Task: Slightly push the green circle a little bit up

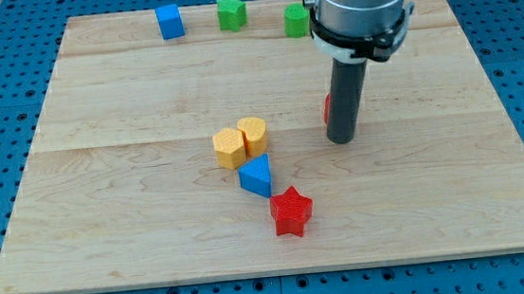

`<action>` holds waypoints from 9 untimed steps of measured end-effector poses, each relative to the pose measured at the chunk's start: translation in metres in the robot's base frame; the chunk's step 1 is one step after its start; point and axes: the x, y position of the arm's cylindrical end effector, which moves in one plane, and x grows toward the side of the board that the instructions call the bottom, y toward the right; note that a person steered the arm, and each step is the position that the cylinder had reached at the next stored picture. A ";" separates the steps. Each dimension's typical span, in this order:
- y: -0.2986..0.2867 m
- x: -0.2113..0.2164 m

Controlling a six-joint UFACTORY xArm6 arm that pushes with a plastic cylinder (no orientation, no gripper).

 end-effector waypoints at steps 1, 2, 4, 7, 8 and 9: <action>0.006 -0.016; 0.005 -0.063; 0.079 -0.097; -0.027 -0.183; -0.021 -0.204; -0.016 -0.223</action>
